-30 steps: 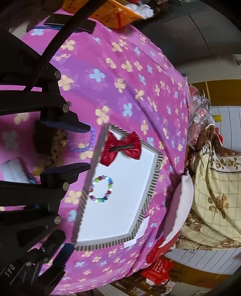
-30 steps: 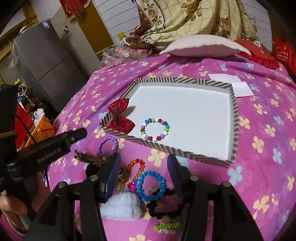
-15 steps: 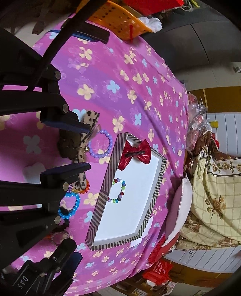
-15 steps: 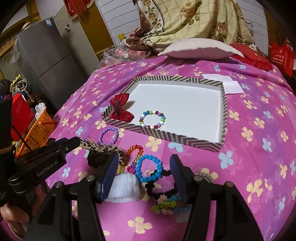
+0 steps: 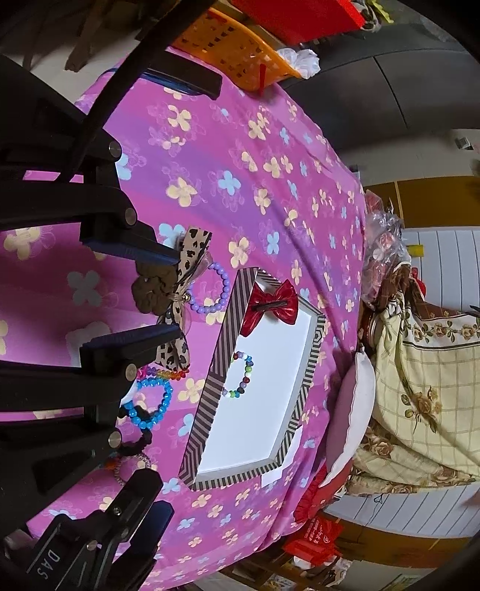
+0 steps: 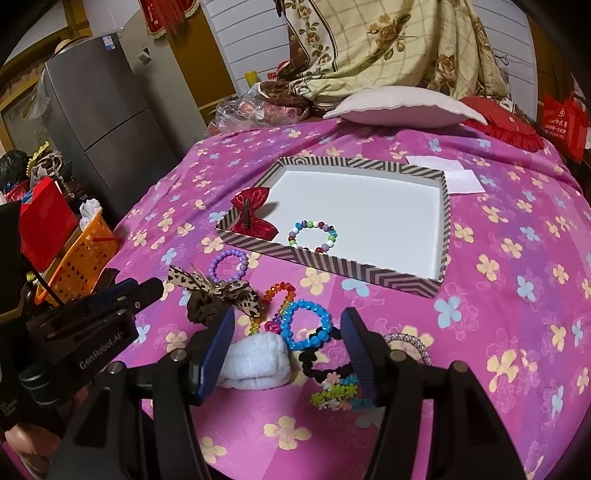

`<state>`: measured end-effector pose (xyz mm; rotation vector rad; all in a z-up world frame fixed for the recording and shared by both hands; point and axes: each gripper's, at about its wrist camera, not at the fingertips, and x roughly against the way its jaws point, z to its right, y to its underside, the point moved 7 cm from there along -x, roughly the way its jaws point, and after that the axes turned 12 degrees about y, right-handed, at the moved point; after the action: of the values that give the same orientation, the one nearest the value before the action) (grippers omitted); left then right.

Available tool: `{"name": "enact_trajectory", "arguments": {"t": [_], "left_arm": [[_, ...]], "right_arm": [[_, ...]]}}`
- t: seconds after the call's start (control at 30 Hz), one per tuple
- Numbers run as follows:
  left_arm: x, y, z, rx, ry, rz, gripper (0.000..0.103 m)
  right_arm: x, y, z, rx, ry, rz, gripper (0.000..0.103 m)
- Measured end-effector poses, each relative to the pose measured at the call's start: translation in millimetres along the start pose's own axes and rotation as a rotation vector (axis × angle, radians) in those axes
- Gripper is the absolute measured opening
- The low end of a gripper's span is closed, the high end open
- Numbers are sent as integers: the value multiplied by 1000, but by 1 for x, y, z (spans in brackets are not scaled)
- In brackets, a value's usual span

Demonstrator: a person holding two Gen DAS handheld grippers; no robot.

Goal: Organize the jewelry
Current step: 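Move the left tool back over the leopard-print bow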

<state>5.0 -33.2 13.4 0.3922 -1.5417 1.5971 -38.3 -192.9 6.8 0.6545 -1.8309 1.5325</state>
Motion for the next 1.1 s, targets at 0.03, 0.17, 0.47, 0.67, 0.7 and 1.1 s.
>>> {"name": "enact_trajectory", "arguments": {"t": [0.03, 0.17, 0.47, 0.67, 0.7, 1.1], "left_arm": [[1, 1, 1, -2, 0, 0, 54], [3, 2, 2, -7, -7, 3, 54], [4, 4, 1, -7, -15, 4, 53], [1, 7, 0, -4, -15, -4, 54], [1, 7, 0, -3, -15, -5, 53], [-3, 11, -3, 6, -15, -16, 54]], "right_arm": [[1, 0, -1, 3, 0, 1, 63], [3, 0, -3, 12, 1, 4, 63], [3, 0, -4, 16, 3, 5, 64], [2, 0, -1, 13, 5, 1, 65], [3, 0, -1, 12, 5, 2, 65], [-3, 4, 1, 18, 14, -15, 68]]}}
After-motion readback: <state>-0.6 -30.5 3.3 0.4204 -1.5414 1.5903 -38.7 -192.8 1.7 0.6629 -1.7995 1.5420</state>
